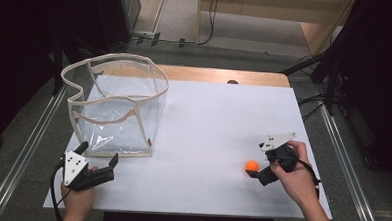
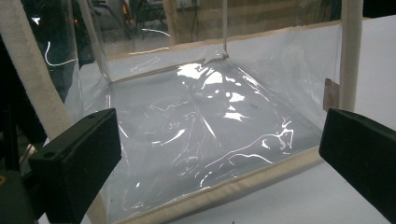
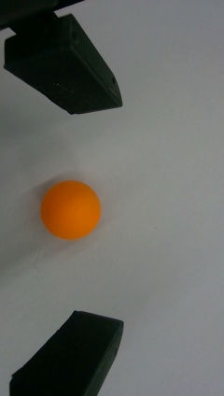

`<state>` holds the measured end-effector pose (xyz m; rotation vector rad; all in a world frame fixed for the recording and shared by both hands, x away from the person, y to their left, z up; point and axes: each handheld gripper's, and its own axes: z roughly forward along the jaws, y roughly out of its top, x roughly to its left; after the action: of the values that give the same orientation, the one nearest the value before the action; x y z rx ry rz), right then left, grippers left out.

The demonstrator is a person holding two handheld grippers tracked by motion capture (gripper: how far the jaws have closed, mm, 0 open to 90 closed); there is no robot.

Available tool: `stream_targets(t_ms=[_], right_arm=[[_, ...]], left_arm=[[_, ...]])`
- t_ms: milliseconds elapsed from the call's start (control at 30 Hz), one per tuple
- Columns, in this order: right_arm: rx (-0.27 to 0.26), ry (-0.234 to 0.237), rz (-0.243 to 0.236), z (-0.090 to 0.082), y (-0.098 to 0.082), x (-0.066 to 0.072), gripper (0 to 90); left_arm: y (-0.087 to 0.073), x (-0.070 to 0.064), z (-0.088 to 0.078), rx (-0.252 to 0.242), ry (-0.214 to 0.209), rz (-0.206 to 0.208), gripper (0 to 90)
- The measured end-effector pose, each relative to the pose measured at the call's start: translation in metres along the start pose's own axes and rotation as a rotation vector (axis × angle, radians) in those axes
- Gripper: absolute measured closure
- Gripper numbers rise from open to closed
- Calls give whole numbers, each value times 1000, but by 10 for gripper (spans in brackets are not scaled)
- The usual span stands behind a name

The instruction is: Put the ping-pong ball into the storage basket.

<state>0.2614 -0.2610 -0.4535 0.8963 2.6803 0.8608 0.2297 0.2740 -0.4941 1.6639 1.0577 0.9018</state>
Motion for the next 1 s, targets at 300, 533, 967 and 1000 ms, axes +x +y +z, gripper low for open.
stream_targets(t_ms=[300,533,967,1000], right_arm=[[86,11,-16,10,2,2,32],[141,15,-24,15,2,2,37],[249,18,-53,25,2,3,50],[249,18,-53,25,2,3,50]], left_arm=[[0,0,0,0,0,0,0],[0,0,0,0,-1,0,0],[0,0,0,-1,-1,-1,0],[0,0,0,0,-1,1,0]])
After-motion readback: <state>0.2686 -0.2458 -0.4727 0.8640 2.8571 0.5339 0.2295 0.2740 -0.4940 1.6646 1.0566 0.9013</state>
